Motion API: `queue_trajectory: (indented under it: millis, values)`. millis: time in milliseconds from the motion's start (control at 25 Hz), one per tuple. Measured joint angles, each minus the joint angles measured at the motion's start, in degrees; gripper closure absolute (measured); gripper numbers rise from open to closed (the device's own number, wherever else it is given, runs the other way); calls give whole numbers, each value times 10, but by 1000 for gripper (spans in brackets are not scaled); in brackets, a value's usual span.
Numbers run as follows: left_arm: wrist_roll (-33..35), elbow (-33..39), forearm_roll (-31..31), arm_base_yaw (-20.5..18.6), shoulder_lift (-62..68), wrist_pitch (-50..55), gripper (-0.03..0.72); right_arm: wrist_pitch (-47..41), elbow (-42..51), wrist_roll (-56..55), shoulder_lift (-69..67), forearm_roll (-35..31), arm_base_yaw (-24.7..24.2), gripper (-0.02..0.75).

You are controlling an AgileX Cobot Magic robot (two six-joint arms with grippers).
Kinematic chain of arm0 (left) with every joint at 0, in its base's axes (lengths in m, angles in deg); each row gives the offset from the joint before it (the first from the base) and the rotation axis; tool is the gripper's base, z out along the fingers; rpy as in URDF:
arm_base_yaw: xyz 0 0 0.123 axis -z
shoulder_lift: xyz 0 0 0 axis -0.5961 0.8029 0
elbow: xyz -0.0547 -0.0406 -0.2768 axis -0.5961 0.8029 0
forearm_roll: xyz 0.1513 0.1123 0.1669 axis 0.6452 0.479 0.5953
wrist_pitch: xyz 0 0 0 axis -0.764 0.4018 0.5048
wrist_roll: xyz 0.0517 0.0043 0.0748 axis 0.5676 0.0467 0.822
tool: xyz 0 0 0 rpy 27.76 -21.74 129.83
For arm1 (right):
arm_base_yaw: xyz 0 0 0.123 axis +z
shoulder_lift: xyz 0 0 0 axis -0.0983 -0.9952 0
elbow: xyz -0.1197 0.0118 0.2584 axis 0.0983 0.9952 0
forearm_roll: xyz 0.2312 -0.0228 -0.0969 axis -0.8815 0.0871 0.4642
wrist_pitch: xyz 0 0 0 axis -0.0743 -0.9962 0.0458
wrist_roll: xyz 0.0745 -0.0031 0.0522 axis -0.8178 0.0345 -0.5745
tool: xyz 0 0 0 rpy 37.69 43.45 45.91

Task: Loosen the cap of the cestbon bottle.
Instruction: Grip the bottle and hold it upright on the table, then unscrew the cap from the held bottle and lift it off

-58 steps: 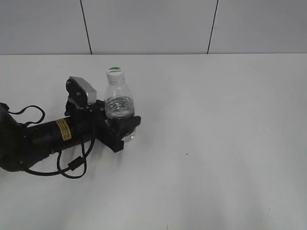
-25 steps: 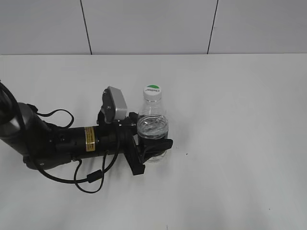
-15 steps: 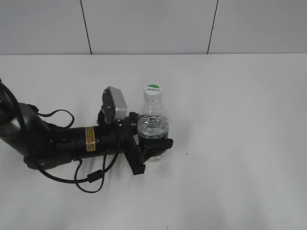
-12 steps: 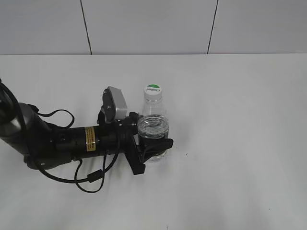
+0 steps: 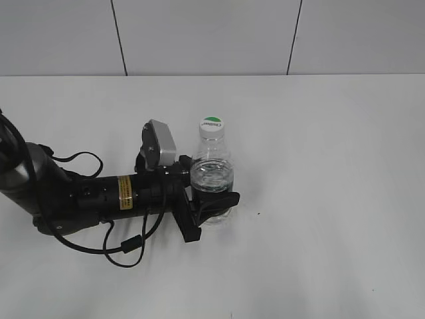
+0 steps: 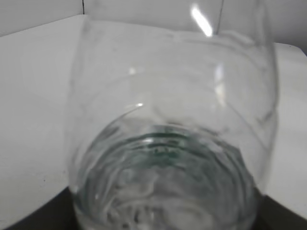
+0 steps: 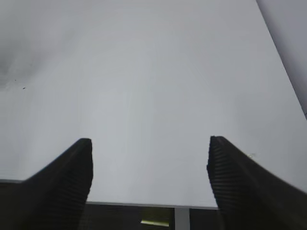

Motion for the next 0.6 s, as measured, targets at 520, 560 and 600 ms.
queue_trajectory:
  millis: [520, 560, 600]
  values:
    - [0, 0, -1, 0, 0, 0, 286, -63, -269, 14, -395, -88, 0, 169]
    - [0, 0, -1, 0, 0, 0, 286, -64, -295, 9, -432, -100, 0, 169]
    - [0, 0, -1, 0, 0, 0, 286, -65, -320, 6, -465, -109, 0, 169]
